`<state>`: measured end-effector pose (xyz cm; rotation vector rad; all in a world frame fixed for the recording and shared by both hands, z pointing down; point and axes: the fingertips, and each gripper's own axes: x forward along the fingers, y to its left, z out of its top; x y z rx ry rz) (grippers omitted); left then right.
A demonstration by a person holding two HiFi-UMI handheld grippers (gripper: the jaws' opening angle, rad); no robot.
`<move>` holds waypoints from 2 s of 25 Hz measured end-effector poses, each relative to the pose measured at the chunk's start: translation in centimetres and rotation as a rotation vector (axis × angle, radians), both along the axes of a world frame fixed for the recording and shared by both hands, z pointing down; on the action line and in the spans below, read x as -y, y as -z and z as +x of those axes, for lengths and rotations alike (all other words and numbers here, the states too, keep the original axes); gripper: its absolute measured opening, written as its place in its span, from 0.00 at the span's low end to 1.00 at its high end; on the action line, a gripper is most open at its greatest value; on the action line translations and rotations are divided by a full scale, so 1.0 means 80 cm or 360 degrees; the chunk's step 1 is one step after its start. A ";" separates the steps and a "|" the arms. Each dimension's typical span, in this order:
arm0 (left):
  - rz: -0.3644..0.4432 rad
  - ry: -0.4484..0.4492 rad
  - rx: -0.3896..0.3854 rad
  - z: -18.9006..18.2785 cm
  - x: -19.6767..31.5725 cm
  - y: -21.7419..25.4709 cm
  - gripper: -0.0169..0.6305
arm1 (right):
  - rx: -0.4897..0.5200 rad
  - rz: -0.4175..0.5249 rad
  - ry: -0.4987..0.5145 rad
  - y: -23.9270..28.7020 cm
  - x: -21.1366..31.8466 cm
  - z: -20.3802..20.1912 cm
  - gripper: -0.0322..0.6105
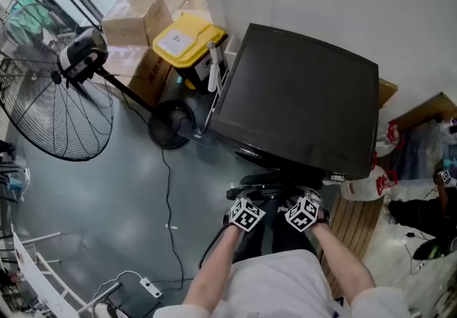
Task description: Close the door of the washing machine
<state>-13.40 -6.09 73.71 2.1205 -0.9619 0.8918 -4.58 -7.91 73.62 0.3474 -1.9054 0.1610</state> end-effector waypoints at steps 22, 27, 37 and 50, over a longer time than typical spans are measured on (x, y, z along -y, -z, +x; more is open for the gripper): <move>0.0124 0.0437 0.0075 -0.015 0.013 0.000 0.39 | 0.0192 0.0158 -0.0815 0.015 0.018 0.010 0.37; 0.0116 0.0533 0.0087 -0.016 0.012 0.002 0.40 | 0.0236 0.0215 -0.0953 0.016 0.018 0.014 0.37; 0.0119 0.0679 0.0084 -0.022 0.010 0.001 0.40 | 0.0457 0.0177 -0.1158 0.025 0.020 0.016 0.37; 0.0125 0.0716 0.0058 -0.031 0.038 0.010 0.40 | 0.0656 0.0160 -0.1424 0.030 0.042 0.019 0.33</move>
